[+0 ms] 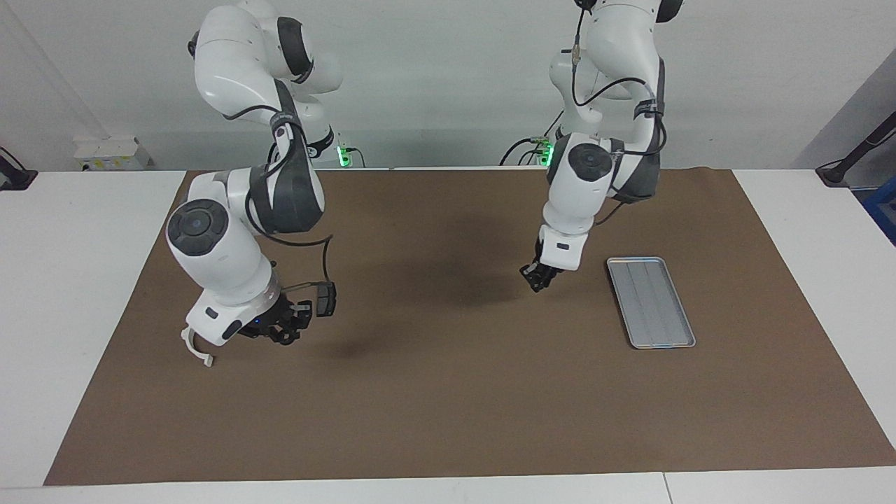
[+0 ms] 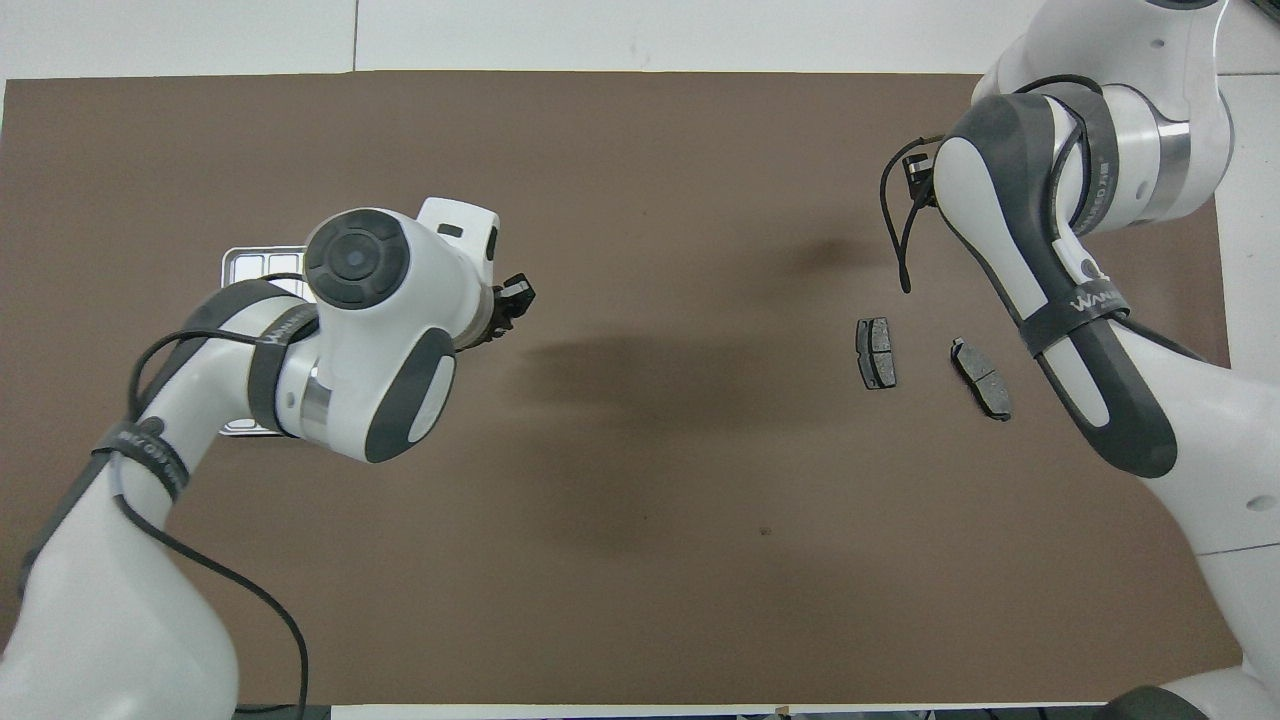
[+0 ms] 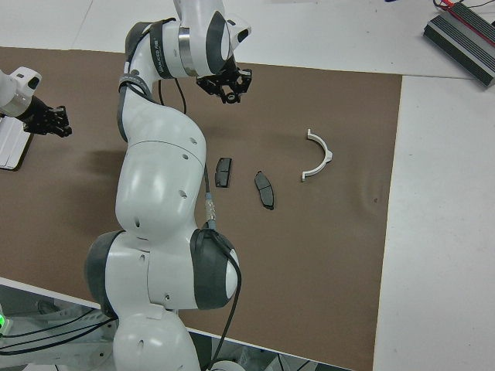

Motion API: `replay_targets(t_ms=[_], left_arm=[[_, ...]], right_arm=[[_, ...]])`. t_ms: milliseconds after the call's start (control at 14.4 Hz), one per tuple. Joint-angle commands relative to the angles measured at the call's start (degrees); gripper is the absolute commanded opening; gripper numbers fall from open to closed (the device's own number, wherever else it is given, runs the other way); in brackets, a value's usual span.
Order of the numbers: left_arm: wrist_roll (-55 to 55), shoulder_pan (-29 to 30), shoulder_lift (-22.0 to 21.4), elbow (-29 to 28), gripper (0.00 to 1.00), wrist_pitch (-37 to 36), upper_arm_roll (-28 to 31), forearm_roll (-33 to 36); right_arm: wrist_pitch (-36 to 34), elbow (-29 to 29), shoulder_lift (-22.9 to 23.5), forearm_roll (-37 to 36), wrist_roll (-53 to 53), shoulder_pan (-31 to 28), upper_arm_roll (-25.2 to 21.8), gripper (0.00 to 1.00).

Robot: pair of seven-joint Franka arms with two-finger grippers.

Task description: Place bearing gear from tray to pile

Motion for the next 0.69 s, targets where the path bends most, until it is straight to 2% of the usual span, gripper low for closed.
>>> replay_targets(t_ms=[0,208,486,625], left_arm=[[-5.84,-4.19,7.72,7.37,0.00,-0.48,1.28,-0.36],[-6.29,-4.64,7.73,4.21,0.00,3.91,1.19,0.52],[-6.38,-4.81,7.11,0.70,0.02,6.37,1.19,0.52],[-6.38,-4.81,7.02,0.34,0.04,6.47,1.19,0.52]], right_arm=[[10.14,-8.59,-0.54,0.17,-3.78,-2.64,0.82,0.00],[18.24,-13.44,0.34,0.08,-4.14,-3.27,0.73,0.00],[24.05,-16.78,1.30,0.08,-4.14,-3.79,0.73,0.00],[24.59,-17.49,1.22,0.08,-4.14,-3.88,0.82,0.00]])
